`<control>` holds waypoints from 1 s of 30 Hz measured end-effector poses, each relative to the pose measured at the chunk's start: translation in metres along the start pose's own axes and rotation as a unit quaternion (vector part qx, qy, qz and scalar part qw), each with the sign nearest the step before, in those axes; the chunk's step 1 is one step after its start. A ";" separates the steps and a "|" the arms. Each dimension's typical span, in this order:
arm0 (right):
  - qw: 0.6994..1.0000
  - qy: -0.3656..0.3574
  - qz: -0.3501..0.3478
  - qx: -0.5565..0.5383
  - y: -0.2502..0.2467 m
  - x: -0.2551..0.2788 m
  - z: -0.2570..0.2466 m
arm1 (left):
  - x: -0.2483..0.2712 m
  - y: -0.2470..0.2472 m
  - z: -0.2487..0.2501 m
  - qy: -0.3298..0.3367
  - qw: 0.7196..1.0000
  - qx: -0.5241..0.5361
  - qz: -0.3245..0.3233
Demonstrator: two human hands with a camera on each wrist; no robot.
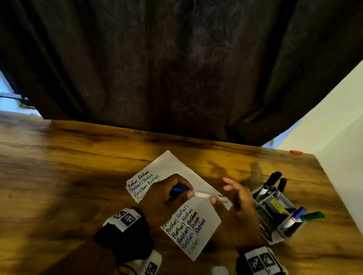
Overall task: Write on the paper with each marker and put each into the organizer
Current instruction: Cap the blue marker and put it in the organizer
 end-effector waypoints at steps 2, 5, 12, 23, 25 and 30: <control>0.976 -0.087 -0.028 0.196 -0.006 -0.003 0.001 | -0.006 0.005 0.009 0.010 1.000 -0.004 -0.007; 0.952 -0.118 -0.094 0.268 -0.005 -0.004 -0.002 | -0.014 0.019 0.026 0.035 0.998 -0.020 -0.040; 0.984 -0.076 -0.050 0.155 -0.037 0.002 0.006 | -0.028 0.063 0.052 0.039 0.998 -0.009 -0.049; 0.993 -0.081 0.076 0.039 -0.133 -0.024 0.025 | -0.050 0.107 0.081 0.039 0.995 0.063 -0.066; 0.990 -0.043 0.133 0.006 -0.167 -0.038 0.040 | -0.054 0.111 0.078 0.040 0.997 0.045 -0.054; 0.986 0.008 0.161 0.037 -0.205 -0.052 0.074 | -0.063 0.124 0.071 0.032 0.998 0.023 -0.041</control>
Point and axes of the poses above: each hand's wrist, its own x-axis away from the middle knuckle, its own y-axis out of the palm, z = x × y, the point moved 4 cm from there along -x, towards the middle knuckle, and after that the axes turned 6 degrees about -x, right-handed, at the moved point
